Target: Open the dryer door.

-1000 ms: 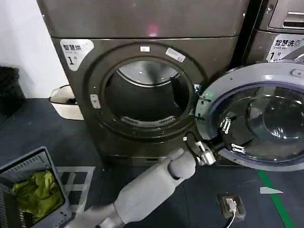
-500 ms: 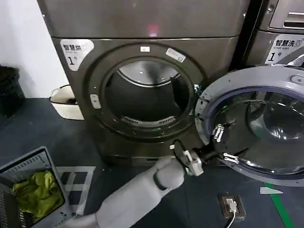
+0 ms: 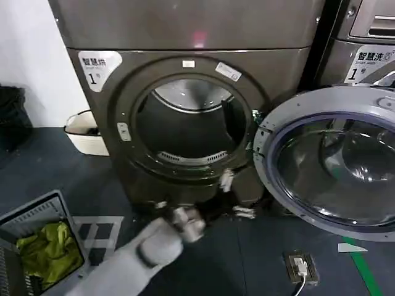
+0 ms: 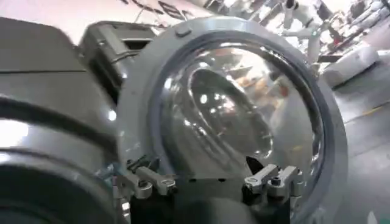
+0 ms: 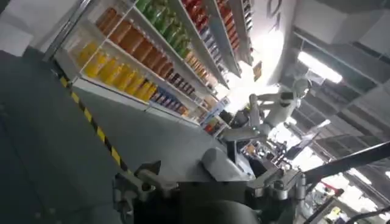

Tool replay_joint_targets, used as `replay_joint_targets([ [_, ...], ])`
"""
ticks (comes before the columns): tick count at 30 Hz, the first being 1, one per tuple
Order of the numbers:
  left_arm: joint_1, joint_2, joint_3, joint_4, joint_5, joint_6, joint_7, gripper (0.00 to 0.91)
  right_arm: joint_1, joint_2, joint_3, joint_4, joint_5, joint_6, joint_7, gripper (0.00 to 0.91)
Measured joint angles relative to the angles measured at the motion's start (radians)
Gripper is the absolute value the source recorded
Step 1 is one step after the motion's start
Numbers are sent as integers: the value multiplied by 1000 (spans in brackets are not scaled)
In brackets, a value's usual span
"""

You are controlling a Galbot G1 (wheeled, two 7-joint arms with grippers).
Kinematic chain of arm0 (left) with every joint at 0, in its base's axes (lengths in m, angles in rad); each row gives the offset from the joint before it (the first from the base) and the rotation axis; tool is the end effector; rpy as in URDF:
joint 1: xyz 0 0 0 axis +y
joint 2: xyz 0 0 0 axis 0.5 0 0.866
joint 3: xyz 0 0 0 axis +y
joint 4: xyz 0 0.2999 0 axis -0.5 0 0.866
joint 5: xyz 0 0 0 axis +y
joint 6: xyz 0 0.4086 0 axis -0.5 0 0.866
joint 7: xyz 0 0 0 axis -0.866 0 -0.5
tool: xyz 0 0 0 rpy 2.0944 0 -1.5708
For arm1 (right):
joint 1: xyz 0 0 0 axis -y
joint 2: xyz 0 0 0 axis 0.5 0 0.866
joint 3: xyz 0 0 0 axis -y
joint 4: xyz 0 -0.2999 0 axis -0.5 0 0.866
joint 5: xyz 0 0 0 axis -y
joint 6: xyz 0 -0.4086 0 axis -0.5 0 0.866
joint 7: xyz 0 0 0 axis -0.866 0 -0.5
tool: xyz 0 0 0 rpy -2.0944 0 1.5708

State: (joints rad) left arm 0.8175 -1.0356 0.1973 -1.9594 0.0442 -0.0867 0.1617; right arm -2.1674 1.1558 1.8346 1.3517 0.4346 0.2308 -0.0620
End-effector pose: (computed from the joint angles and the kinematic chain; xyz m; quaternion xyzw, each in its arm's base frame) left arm 0.3340 -0.1407 -0.1808 0.4339 0.8414 0.2416 0.2129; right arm -0.1357 -0.5095 -0.1794 -0.4806 -0.7995 0.3036 0.1940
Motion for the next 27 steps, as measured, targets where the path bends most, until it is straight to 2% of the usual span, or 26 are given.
replay_joint_targets([
  [7, 287, 168, -219, -126, -11, -39, -33, 907, 12, 2, -2, 24, 12, -18, -8, 907],
  [11, 466, 216, -368, -169, -69, 17, -48, 907, 22, 0, -12, 47, 14, -38, -21, 907],
  [20, 785, 255, -662, -189, -149, 21, -65, 907, 36, -10, -19, 53, 15, -46, -37, 907],
  [23, 887, 253, -762, -181, -237, 74, -82, 907, 34, -4, -19, 55, 10, -64, -44, 907],
  [27, 973, 227, -886, -190, -400, 238, -138, 907, 30, 13, -16, 54, -17, -104, -37, 907],
])
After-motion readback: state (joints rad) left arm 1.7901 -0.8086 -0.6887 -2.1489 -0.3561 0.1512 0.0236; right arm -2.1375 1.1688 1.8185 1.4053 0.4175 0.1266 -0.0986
